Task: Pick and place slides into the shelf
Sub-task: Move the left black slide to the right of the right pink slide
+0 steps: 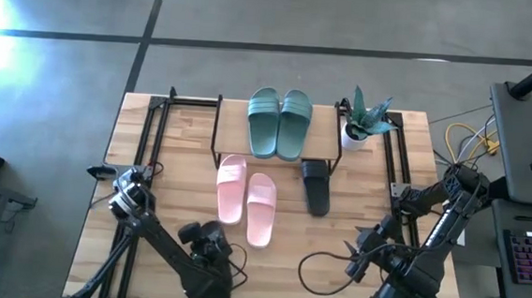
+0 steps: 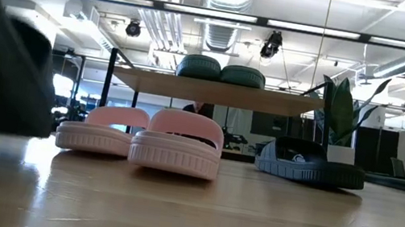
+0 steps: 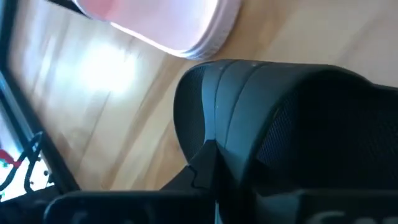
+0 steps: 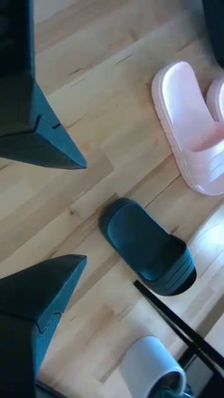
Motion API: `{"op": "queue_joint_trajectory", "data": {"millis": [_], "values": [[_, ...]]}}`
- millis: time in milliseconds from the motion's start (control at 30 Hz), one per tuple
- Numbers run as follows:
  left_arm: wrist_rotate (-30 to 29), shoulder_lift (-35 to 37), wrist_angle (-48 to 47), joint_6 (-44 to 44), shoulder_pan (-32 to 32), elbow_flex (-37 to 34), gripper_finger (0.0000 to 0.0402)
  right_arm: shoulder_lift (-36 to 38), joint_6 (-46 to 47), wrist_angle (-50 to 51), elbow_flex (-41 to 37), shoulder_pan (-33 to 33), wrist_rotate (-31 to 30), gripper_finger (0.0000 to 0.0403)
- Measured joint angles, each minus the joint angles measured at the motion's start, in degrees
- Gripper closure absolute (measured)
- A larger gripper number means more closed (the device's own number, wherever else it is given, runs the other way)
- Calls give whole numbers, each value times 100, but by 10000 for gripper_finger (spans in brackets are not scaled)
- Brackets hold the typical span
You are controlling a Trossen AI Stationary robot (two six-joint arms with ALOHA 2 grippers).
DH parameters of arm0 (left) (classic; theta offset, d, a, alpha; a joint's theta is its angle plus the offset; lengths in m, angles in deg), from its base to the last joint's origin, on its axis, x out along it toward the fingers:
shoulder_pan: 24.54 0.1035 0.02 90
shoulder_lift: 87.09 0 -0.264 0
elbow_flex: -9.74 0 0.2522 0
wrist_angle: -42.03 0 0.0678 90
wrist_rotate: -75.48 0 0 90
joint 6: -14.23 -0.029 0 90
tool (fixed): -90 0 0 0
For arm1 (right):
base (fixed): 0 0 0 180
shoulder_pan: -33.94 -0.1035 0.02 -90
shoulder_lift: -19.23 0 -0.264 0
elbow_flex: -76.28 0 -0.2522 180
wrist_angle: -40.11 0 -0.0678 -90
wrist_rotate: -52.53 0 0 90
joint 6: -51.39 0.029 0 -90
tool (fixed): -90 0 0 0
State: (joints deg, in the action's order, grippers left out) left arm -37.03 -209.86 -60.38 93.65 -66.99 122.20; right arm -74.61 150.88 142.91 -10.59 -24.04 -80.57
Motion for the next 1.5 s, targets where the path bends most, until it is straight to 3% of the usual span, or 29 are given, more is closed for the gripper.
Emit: {"op": "queue_joint_trajectory", "data": {"millis": [167,333,433,533,767,1000,1500], "values": [[-253,586,138,-464,-151,472,400,53,630,-8,2,-1,-146,177],[-1666,1336,1568,-1628,-141,567,401,307,1094,8,200,-194,-1523,187],[-2232,1606,2125,-2374,237,505,401,527,1088,99,249,-183,-1896,192],[-2282,1615,2551,-3080,795,433,401,731,824,100,234,-47,-1908,196],[-1952,1159,4574,-4705,1957,342,401,1219,746,94,258,156,-2188,205],[-2500,554,4603,-4739,2445,467,401,1772,482,95,271,149,-2309,215],[-2528,-467,4572,-5339,2579,465,402,2068,100,96,227,321,-2294,221]]}}
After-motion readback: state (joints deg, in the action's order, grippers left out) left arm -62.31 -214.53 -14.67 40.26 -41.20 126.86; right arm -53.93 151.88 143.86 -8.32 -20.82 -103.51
